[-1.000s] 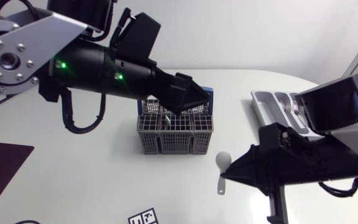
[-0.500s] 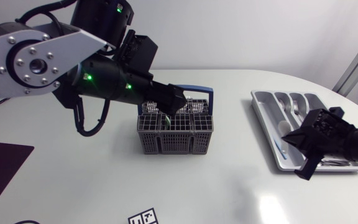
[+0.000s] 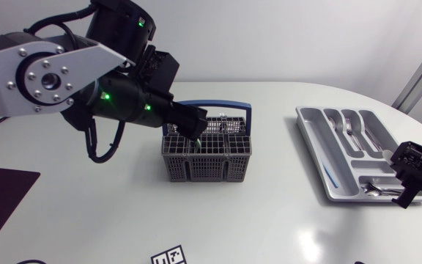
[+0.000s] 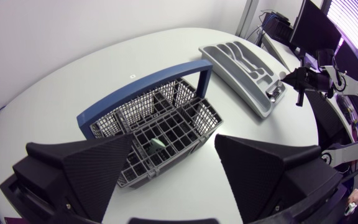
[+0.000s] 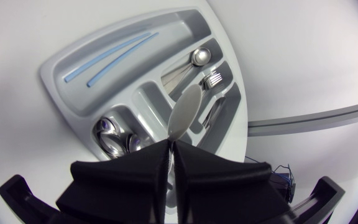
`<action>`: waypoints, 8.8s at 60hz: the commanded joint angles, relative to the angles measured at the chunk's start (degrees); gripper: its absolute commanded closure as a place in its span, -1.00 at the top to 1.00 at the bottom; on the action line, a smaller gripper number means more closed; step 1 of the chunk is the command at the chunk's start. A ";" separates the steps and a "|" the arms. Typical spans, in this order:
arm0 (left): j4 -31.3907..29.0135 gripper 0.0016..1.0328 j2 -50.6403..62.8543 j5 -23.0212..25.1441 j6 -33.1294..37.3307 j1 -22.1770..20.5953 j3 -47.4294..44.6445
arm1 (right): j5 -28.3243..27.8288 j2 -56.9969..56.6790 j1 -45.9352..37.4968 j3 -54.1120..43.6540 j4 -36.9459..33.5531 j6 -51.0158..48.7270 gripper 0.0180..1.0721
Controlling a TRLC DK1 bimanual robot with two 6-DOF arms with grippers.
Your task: Transfer all utensils from the basket to the drawer tray.
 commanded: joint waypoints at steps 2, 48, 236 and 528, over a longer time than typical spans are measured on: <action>-0.79 0.80 1.25 -0.59 1.05 0.61 -1.80 | 1.93 4.43 -1.50 -1.44 3.64 -4.16 -0.89; -4.66 0.81 1.51 -1.73 2.01 0.08 -1.27 | 5.97 5.84 -4.67 -8.47 12.16 -13.04 0.34; -5.18 0.76 18.30 -5.69 -32.70 -2.91 13.93 | 12.03 0.56 66.79 9.28 -14.20 62.90 0.76; -16.17 -0.94 -6.13 14.88 8.69 -15.47 1.89 | -11.61 -26.51 67.67 1.81 -27.39 45.50 0.79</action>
